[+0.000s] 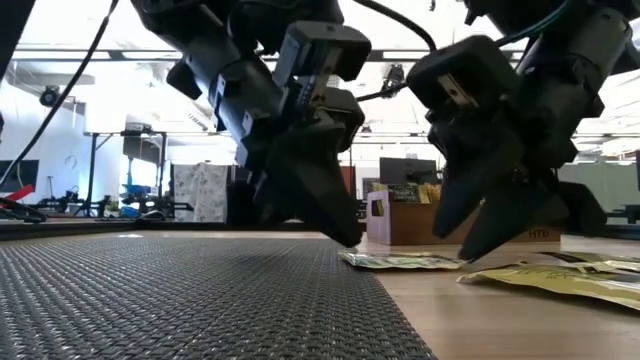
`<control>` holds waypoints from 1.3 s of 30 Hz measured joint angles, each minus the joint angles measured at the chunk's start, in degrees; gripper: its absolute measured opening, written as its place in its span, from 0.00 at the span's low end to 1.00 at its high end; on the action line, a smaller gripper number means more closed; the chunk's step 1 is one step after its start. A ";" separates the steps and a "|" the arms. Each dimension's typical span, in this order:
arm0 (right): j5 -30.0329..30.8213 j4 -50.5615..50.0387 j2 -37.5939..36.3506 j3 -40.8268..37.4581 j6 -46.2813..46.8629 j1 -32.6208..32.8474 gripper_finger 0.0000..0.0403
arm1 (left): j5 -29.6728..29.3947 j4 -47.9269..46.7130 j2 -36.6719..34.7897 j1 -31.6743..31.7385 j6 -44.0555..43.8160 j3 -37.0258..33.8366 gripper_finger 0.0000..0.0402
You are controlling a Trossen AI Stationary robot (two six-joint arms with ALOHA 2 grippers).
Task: Pick & Place Tea
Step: Put the yellow tea bag into the middle section of the wooden organizer
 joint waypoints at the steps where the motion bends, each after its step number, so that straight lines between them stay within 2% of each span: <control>1: -0.20 0.43 0.00 -0.01 0.09 0.00 0.37 | -0.64 -0.18 0.24 0.15 0.01 -0.01 0.00; 8: -0.52 1.83 0.15 0.00 0.28 -0.13 0.46 | -1.23 1.36 2.43 0.42 0.62 0.06 0.00; 14: -1.43 2.04 2.67 1.49 0.44 -0.15 0.45 | -0.68 5.95 4.80 0.40 -1.45 0.18 0.00; 21: -1.35 1.88 2.73 1.81 -0.54 -0.35 0.41 | -0.63 6.02 4.92 0.36 -1.22 0.14 0.00; 28: -1.73 -3.26 1.10 1.86 -2.09 -0.28 0.32 | 0.49 5.71 4.90 0.23 -0.07 0.12 0.00; 39: -1.66 -3.89 1.21 1.70 -5.64 -0.62 0.05 | 0.20 6.42 4.92 0.18 -0.17 0.01 0.00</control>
